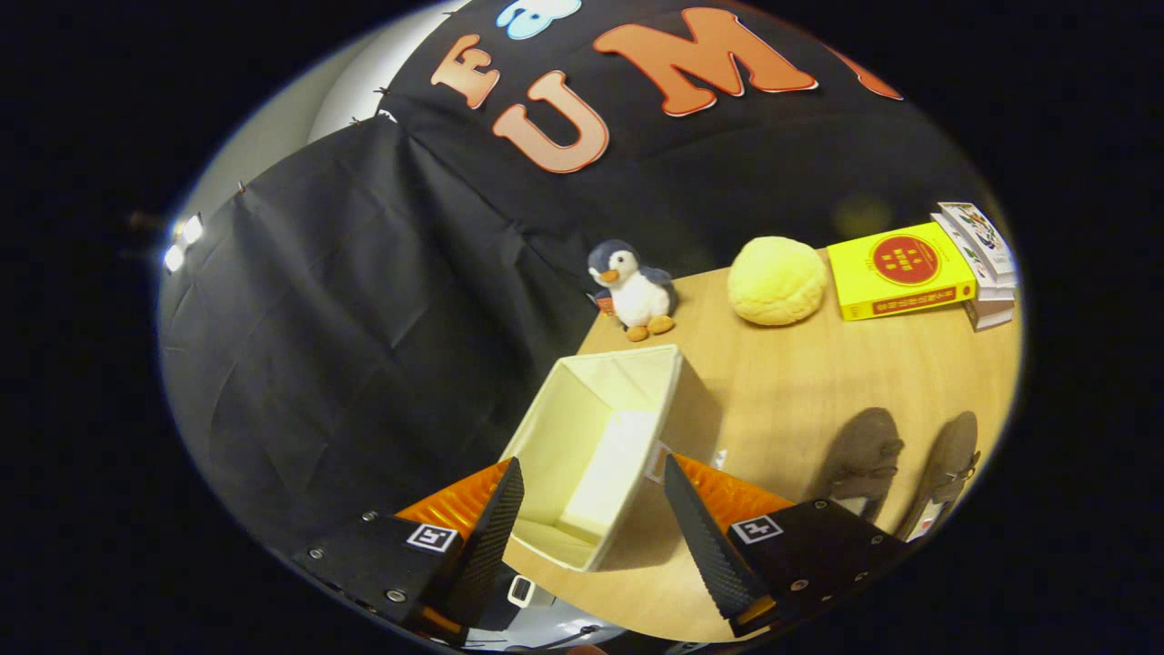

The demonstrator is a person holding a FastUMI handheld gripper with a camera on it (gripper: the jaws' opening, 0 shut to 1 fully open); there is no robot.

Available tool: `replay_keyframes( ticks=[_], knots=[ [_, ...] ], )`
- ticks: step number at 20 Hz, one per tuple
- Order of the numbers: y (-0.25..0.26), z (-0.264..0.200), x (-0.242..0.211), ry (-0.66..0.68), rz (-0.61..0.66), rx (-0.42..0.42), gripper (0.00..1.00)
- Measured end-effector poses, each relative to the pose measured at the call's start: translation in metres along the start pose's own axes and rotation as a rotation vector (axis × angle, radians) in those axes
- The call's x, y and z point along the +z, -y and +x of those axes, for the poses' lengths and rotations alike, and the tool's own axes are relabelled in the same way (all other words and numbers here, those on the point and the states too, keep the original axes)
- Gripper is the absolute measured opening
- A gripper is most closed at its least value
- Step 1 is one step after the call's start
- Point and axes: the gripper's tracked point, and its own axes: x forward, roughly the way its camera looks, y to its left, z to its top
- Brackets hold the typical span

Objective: Open the storage box then place both shoes into the box .Put the left shoe in first, then the right shoe, with the right side of both shoes facing outward in a uniform manner.

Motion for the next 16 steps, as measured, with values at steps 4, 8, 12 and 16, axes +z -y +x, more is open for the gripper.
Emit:
replay_keyframes(
  ticks=[4, 8, 12, 16],
  knots=[
    [0.056, -0.018, -0.014, -0.017, 0.050, -0.106, 0.94],
    [0.111, -0.034, -0.033, -0.048, 0.018, -0.245, 0.94],
    [0.157, -0.039, -0.052, -0.095, -0.007, -0.357, 0.95],
    [0.189, -0.032, -0.071, -0.137, 0.015, -0.419, 0.95]
  ],
)
